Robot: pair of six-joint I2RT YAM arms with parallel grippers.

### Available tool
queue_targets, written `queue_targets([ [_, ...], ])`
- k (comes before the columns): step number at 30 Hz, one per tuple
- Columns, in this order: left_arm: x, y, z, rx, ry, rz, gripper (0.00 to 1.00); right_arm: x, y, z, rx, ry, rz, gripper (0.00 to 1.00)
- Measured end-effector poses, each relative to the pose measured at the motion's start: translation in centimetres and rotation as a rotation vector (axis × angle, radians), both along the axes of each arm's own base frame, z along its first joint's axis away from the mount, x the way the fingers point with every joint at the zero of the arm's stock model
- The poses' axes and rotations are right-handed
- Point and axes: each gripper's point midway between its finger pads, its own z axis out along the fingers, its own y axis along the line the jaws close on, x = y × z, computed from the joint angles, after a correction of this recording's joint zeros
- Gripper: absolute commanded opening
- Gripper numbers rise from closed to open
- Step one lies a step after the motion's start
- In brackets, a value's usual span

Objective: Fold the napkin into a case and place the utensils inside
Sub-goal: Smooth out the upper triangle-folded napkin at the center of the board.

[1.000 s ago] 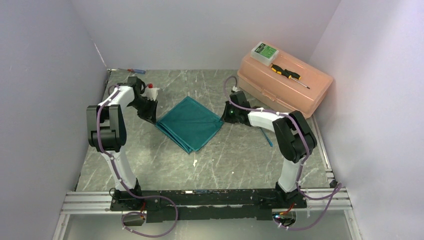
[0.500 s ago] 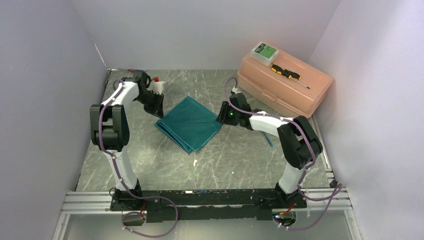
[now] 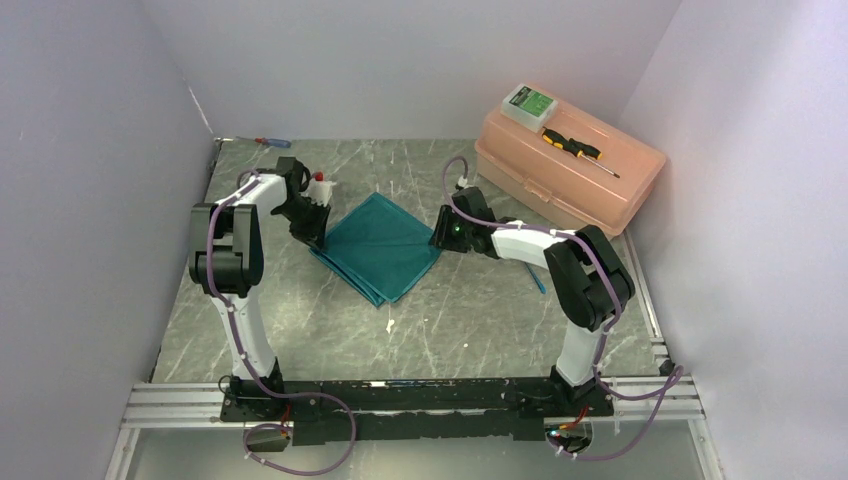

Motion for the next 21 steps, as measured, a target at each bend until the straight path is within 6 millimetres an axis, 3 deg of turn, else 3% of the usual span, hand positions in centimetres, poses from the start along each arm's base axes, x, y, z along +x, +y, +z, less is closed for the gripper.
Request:
queue_targets([
  [3, 0.0, 0.2, -0.4, 0.014, -0.006, -0.002, 0.16, 0.2, 0.1, 0.2, 0.003, -0.005, 0.000, 0.34],
  [9, 0.1, 0.5, -0.5, 0.031, -0.023, 0.000, 0.16, 0.4, 0.2, 0.5, 0.006, -0.009, -0.007, 0.05],
  [11, 0.1, 0.6, -0.5, 0.032, -0.029, 0.000, 0.15, 0.6, 0.2, 0.6, 0.005, -0.015, -0.011, 0.00],
  [21, 0.1, 0.7, -0.5, 0.038, -0.046, 0.001, 0.14, 1.3, -0.4, 0.1, -0.040, -0.031, -0.029, 0.00],
])
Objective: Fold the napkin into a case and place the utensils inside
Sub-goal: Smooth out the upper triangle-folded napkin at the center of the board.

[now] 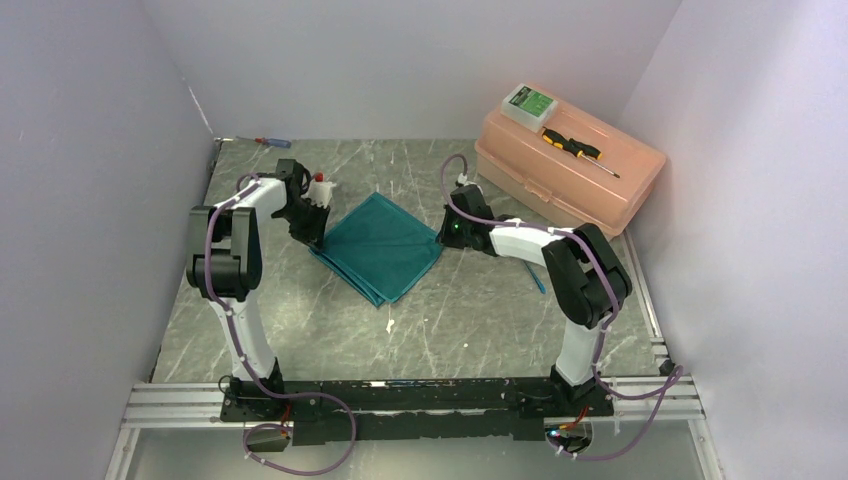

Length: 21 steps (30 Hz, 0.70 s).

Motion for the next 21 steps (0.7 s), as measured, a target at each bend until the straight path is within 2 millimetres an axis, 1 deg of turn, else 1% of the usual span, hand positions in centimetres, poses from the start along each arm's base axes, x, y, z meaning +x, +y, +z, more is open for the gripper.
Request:
queue_targets([
  [4, 0.0, 0.0, 0.0, 0.000, -0.008, 0.000, 0.14, 0.1, -0.1, -0.3, 0.000, -0.019, 0.016, 0.00],
  [9, 0.0, 0.1, 0.0, 0.003, -0.013, 0.001, 0.14, 0.4, -0.4, -2.1, 0.032, -0.001, 0.040, 0.00],
  [12, -0.1, 0.1, -0.1, 0.007, -0.012, 0.002, 0.14, 1.1, -0.6, -2.0, 0.060, -0.016, 0.049, 0.00],
  [18, -0.1, 0.2, 0.0, 0.010, -0.015, 0.003, 0.15, 1.0, -0.6, -2.0, 0.080, -0.030, 0.075, 0.00],
  [19, -0.2, 0.2, 0.0, 0.009, -0.014, 0.004, 0.16, 0.9, -0.5, -1.9, 0.083, -0.029, 0.086, 0.02],
  [21, -0.2, 0.1, 0.1, 0.005, -0.009, 0.006, 0.18, 0.5, -0.5, -1.8, 0.084, -0.023, 0.102, 0.11],
])
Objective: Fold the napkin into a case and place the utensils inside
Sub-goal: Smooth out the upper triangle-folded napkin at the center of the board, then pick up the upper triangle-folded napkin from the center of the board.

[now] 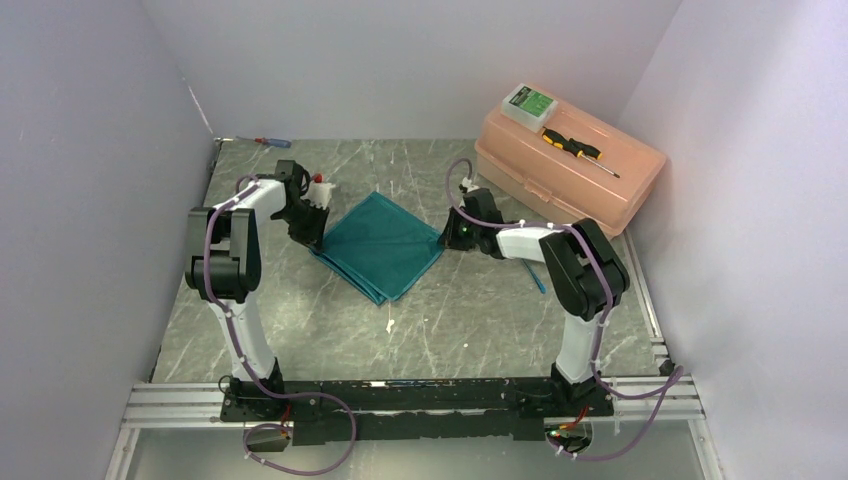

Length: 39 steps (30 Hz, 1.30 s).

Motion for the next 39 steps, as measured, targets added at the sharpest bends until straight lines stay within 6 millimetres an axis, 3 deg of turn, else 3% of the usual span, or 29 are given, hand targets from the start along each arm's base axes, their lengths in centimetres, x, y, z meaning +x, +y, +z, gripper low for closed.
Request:
queue_targets([
  [4, -0.7, -0.2, 0.6, -0.026, 0.043, 0.018, 0.23, -0.6, 0.3, 1.1, -0.005, -0.016, 0.036, 0.43],
  [8, -0.4, 0.0, 2.7, -0.080, 0.054, 0.051, 0.27, -1.3, 1.2, 4.3, -0.057, -0.122, 0.083, 0.52],
  [12, 1.4, 1.8, 6.1, -0.134, 0.001, 0.115, 0.34, -4.1, 5.3, 8.6, -0.124, -0.312, 0.218, 0.61],
  [15, 2.7, 3.8, 8.7, -0.164, -0.062, 0.165, 0.44, -7.3, 8.9, 10.0, -0.162, -0.440, 0.351, 0.72],
  [20, 3.2, 6.4, 11.2, -0.197, -0.117, 0.220, 0.44, -13.0, 12.2, 7.2, -0.273, -0.521, 0.544, 0.74],
  [25, 2.8, 6.6, 11.8, -0.230, -0.122, 0.216, 0.46, -15.6, 14.4, 3.2, -0.418, -0.560, 0.660, 0.74],
  [28, 2.8, 6.7, 12.4, -0.241, -0.142, 0.214, 0.48, -15.9, 15.2, 1.6, -0.472, -0.568, 0.697, 0.74],
  [33, 3.1, 7.5, 14.3, -0.249, -0.211, 0.221, 0.49, -14.9, 15.7, 1.1, -0.509, -0.583, 0.691, 0.70],
  [34, 3.2, 7.6, 14.6, -0.248, -0.228, 0.220, 0.60, -14.6, 15.8, 1.0, -0.516, -0.585, 0.684, 0.68],
  [38, 3.6, 8.0, 15.9, -0.245, -0.292, 0.201, 0.67, -14.4, 16.1, 0.5, -0.525, -0.581, 0.684, 0.61],
  [39, 3.8, 8.0, 16.2, -0.245, -0.307, 0.195, 0.87, -14.4, 16.0, 0.5, -0.527, -0.580, 0.684, 0.61],
])
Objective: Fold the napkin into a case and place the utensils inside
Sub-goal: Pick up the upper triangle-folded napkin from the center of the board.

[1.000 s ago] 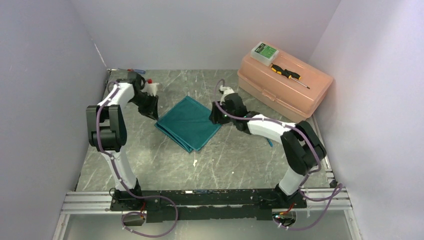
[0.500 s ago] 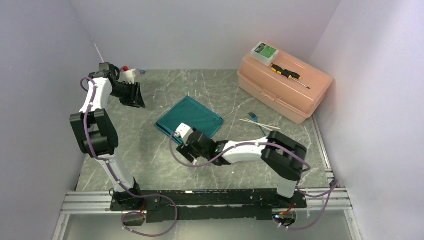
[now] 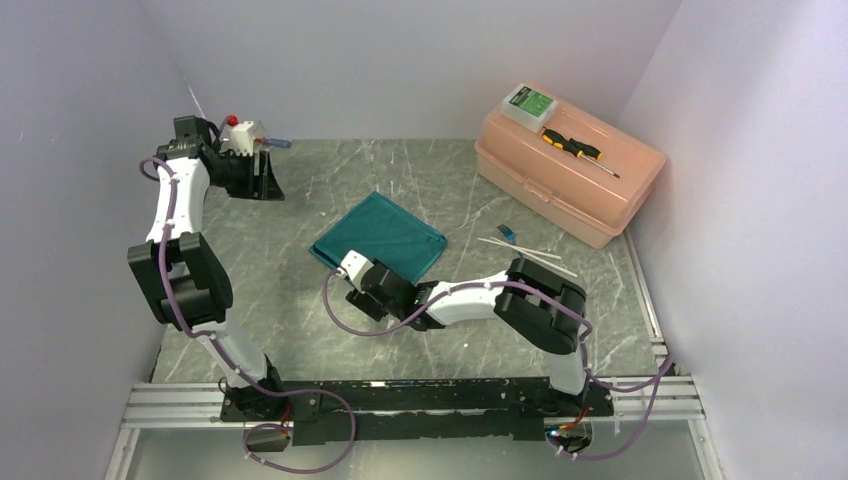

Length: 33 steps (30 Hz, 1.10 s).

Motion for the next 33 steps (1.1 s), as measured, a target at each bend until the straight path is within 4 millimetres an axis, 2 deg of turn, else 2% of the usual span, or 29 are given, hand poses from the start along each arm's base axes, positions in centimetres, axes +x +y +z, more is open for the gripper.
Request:
queue_targets([
  [1, 0.1, -0.1, 0.2, -0.001, -0.013, -0.006, 0.93, 0.0, 0.0, 0.0, -0.001, -0.002, -0.001, 0.60],
  [7, 0.8, -0.5, 1.6, -0.019, -0.063, -0.045, 0.94, -0.6, -1.4, -0.2, 0.006, -0.008, 0.000, 0.49],
  [11, 1.4, -1.1, 2.8, -0.058, -0.109, -0.072, 0.94, -0.8, -1.8, -0.4, 0.004, -0.010, 0.003, 0.34],
  [18, 1.8, -1.6, 2.7, -0.102, -0.139, -0.104, 0.94, -0.5, -2.2, -0.6, 0.005, -0.012, -0.002, 0.17],
  [20, 1.8, -1.7, 2.7, -0.122, -0.141, -0.146, 0.94, -0.3, -2.3, -0.6, 0.005, -0.013, -0.008, 0.09],
  [21, 2.0, -1.8, 2.6, -0.132, -0.144, -0.173, 0.94, -0.2, -2.4, -0.7, 0.006, -0.013, -0.011, 0.01],
  [24, 1.8, -2.0, 1.2, -0.139, -0.139, -0.220, 0.94, 0.0, -2.4, -0.6, 0.008, -0.014, -0.017, 0.00],
  [27, 0.4, -2.8, -1.2, -0.116, -0.124, -0.298, 0.94, 0.0, -2.5, -0.7, 0.013, -0.015, -0.018, 0.00],
  [30, -2.5, -4.9, -4.3, -0.070, -0.096, -0.437, 0.94, -0.2, -3.0, -0.7, 0.020, -0.012, -0.024, 0.00],
  [33, -6.5, -7.9, -6.6, -0.022, -0.110, -0.617, 0.94, -0.9, -4.4, -0.7, 0.017, 0.009, -0.037, 0.00],
])
